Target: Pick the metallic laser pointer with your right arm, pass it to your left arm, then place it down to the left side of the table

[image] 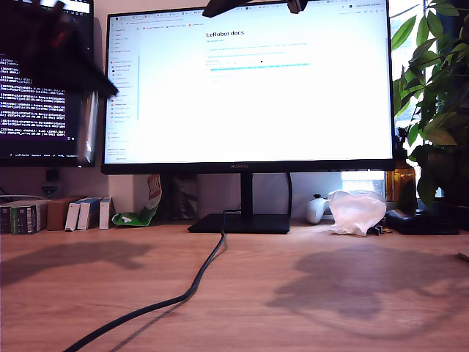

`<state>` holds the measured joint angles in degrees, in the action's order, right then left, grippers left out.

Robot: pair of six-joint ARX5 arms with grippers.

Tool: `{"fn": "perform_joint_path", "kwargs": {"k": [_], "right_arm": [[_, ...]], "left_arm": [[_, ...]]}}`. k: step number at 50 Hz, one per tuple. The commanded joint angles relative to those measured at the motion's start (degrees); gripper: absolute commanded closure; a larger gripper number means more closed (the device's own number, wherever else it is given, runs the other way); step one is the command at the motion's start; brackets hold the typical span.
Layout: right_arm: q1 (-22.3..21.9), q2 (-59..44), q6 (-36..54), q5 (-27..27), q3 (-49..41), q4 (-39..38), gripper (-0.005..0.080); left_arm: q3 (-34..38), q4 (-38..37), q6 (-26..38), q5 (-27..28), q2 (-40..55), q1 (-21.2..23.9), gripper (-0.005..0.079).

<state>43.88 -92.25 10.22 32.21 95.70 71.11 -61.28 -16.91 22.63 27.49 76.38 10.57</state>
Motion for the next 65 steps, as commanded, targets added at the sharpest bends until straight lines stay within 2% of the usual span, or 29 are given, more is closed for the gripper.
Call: {"fn": "perform_joint_path", "kwargs": {"k": [1,10,21,26,32,43,53,65], "right_arm": [[-0.07,0.7,0.92,0.24,0.81,-0.31,0.0427],[-0.07,0.7,3.32,0.48,0.81,-1.14,0.0427],[-0.02,0.7,5.75,3.17,0.81,-1.42,0.0427],[-0.02,0.7,6.38,3.93,0.81,-1.38,0.0427],[-0.02,0.7,6.84,3.93,0.81,-1.38,0.0427],[-0.02,0.7,7.82,4.94,0.81,-1.4,0.0428],[-0.02,0.7,8.28,4.94,0.81,-1.55,0.0427],[-0.02,0.7,8.48,4.94,0.81,-3.13,0.0427]], "left_arm": [[-0.46,-9.27,5.22,-6.71,0.15,2.21,0.0767],[-1.03,-15.76,14.49,-19.69,0.52,5.33,0.0767],[-1.03,-20.65,30.01,-32.59,3.41,8.81,0.0767],[-1.03,-21.27,35.1,-35.12,5.7,10.34,0.0767],[-1.03,-22.34,38.12,-36.63,9.55,13.22,0.0767],[-1.03,-20.9,43.98,-43.6,17.68,16.55,0.0767],[-1.03,-19.89,46.9,-45.16,22.16,16.61,0.0767],[-1.03,-18.95,48.41,-44.37,24.63,16.61,0.0767]]}}
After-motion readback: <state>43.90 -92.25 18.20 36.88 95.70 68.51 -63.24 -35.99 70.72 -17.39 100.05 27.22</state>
